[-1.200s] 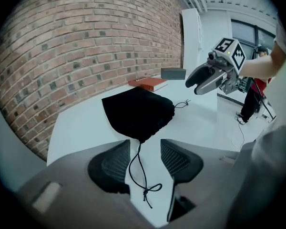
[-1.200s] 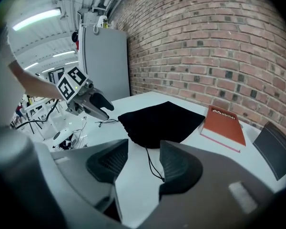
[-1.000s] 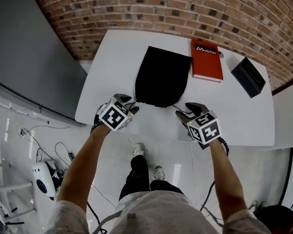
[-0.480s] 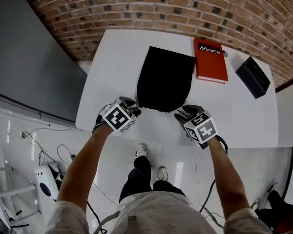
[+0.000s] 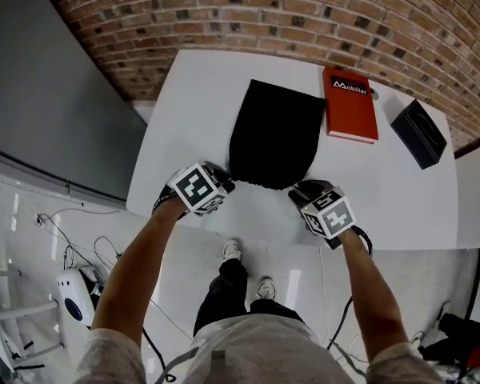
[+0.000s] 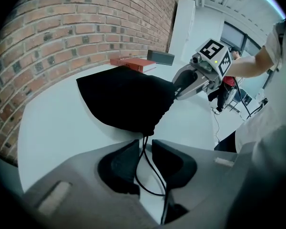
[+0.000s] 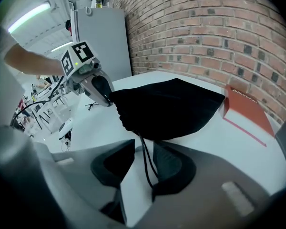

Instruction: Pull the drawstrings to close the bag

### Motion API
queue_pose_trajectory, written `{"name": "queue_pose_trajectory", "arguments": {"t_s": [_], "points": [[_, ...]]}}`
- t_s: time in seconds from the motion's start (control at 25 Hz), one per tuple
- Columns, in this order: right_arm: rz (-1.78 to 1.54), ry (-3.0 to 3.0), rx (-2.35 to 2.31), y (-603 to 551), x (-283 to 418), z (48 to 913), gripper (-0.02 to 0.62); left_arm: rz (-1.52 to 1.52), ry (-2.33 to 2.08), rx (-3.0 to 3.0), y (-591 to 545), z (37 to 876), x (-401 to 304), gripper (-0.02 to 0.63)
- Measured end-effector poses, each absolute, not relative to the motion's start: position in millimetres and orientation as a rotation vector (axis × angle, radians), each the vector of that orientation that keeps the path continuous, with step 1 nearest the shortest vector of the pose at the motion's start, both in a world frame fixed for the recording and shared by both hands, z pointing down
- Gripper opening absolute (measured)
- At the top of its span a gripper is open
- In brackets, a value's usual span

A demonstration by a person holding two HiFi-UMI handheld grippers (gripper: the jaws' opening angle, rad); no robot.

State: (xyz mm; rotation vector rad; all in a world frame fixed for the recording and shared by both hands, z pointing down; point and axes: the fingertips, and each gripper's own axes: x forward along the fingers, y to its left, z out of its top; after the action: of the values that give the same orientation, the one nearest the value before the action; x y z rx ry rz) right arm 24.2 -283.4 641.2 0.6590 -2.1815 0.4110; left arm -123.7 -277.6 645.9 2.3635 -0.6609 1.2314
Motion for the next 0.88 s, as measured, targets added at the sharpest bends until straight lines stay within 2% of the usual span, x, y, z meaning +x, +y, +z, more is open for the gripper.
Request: {"name": "queue_pose_trajectory", "arguments": {"t_s": [0.2, 0.88], "points": [[0.404, -2.172, 0.674, -285.8, 25.6, 641.7, 0.012, 1.248, -0.666, 2.368, -277.2, 645.2, -124.0, 0.015], [0.379, -2.236, 0.682, -307.8, 22.0, 607.7, 0.006, 1.288, -0.764, 2.399, -291.1, 618.9, -134.3, 0.009]]}}
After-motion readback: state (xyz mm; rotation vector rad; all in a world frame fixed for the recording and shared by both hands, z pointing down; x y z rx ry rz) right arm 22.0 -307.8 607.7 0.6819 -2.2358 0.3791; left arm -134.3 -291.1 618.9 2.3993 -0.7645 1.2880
